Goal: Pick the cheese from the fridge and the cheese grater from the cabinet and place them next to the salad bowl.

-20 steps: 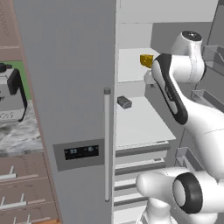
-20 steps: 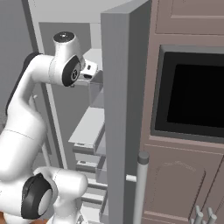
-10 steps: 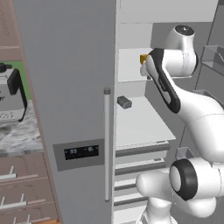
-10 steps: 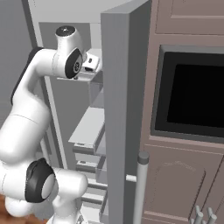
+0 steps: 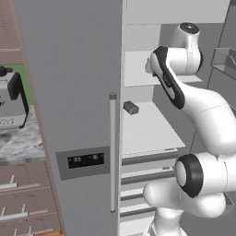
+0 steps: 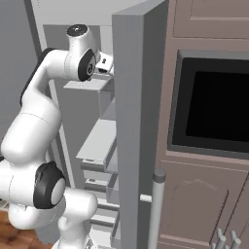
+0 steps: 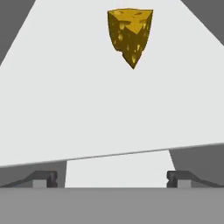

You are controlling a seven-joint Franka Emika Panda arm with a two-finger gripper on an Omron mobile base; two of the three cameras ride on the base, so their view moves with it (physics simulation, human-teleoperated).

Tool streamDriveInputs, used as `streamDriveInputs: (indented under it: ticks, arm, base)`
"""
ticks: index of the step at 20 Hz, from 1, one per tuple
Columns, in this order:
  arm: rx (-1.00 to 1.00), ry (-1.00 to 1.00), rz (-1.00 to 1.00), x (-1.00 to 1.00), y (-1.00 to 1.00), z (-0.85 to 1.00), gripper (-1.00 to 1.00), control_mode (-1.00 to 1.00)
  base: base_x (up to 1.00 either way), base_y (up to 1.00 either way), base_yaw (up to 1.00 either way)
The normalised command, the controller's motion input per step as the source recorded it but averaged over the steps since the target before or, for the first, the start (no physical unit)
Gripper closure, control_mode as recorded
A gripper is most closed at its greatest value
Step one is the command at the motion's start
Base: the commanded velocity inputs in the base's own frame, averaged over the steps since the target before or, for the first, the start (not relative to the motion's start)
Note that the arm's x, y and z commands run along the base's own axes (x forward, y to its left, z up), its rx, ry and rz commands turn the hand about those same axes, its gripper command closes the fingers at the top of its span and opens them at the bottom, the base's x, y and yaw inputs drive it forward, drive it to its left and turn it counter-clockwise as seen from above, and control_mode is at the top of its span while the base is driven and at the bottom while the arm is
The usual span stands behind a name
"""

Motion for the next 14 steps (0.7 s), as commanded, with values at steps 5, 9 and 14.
streamDriveInputs:
  ticks: [5, 9, 14]
  arm:
    - [0.0, 0.0, 0.0, 0.48, -0.26, 0.04, -1.0, -1.0]
    - [0.0, 0.0, 0.04, 0.43, -0.31, 0.0, -1.0, -1.0]
    - [0.0, 0.0, 0.07, 0.46, -0.08, -0.05, -1.0, -1.0]
  base:
    - [0.0, 0.0, 0.0]
    - [0.0, 0.0, 0.0]
    - [0.0, 0.0, 0.0]
